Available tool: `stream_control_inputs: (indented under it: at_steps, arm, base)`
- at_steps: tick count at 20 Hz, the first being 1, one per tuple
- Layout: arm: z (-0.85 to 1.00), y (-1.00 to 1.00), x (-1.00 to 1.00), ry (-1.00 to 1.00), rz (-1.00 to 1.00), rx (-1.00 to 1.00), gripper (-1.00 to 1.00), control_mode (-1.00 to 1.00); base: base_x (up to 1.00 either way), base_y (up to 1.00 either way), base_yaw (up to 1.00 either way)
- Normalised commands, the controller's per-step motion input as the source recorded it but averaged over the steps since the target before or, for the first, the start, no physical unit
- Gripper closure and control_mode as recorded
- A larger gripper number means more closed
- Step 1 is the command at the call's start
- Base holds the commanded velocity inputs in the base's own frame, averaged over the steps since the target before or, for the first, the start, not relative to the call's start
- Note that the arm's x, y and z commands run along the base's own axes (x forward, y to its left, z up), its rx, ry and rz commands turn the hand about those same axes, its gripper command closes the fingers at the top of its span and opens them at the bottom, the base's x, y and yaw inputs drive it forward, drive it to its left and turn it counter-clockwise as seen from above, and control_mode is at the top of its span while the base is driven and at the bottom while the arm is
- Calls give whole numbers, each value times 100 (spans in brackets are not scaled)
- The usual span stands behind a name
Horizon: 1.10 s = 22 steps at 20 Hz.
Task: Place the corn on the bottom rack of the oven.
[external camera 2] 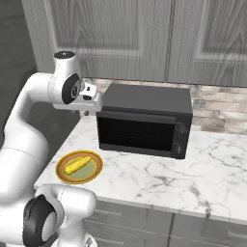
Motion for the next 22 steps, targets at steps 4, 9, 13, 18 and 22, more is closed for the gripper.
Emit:
stream_control_inputs:
  at_steps: [4, 9, 13, 18, 22]
  arm:
    - [-12, 16, -12, 0, -7, 0, -100, -100]
    - [-69, 27, -3, 1, -22, 5, -100, -100]
    - [-88, 15, -3, 7, -17, 2, -100, -100]
    - [-73, 31, 0, 13, -4, 0, -100, -100]
    - [-71, 18, 16, 15, -1, 0, -100, -100]
  base:
    - [0, 0, 0]
    - [0, 0, 0]
    - [0, 0, 0]
    - [0, 0, 0]
    - [0, 0, 0]
